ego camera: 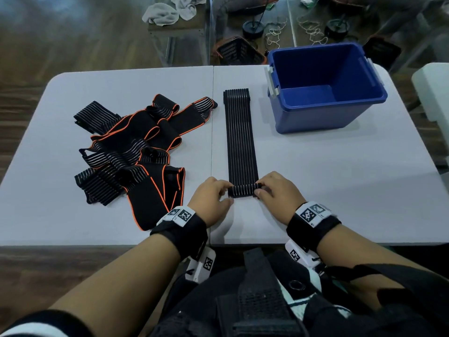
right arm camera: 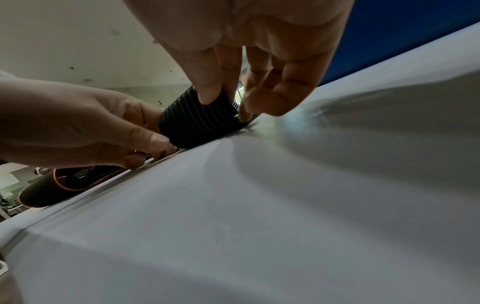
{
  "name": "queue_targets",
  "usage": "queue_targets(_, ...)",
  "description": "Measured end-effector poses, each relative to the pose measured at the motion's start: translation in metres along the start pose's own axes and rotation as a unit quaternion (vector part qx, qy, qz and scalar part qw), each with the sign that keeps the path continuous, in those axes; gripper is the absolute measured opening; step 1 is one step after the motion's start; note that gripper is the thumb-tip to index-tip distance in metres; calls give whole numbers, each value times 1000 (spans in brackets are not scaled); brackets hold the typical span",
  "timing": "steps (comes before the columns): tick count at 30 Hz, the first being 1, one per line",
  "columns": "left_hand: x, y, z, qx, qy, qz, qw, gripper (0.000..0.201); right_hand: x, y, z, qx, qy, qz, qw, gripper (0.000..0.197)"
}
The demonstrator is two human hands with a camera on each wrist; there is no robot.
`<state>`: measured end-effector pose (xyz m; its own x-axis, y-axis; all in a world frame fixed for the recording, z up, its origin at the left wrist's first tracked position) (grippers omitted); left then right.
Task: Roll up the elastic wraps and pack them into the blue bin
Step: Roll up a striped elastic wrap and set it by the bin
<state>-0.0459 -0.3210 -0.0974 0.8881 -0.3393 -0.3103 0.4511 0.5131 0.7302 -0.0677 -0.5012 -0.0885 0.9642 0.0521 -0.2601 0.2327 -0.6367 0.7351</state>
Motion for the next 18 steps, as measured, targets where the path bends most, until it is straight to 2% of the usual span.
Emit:
queue_targets(2, 2, 3, 0, -5, 26, 5, 1000, 9, 1, 0, 0, 17, -8, 9, 1000, 16)
queue_targets(5, 4, 5, -1, -19, 44, 8, 999, 23, 3, 2, 11, 98, -65, 42, 992, 12)
queue_targets(7, 5, 5, -2, -34, 48, 16, 998, 27, 6, 0, 15, 106, -83, 46, 990, 6)
queue_targets(14, 4, 13, -19, -110, 120, 86, 983, 11, 13, 4, 14, 118, -95, 62, 987, 18)
queue_targets(18, 3, 14, -10, -90, 75, 90, 989, 22, 15, 3, 9, 88, -78, 51, 992, 9)
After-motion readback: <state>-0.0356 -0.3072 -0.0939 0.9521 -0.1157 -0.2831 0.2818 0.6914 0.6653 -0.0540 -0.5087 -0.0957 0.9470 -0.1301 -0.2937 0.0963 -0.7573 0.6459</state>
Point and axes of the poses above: each hand's wrist, its own x-axis towards the middle knuckle, its own y-axis out of the back of the hand, z = x × y, the point moved 8 cm from there along x, towards the middle knuckle
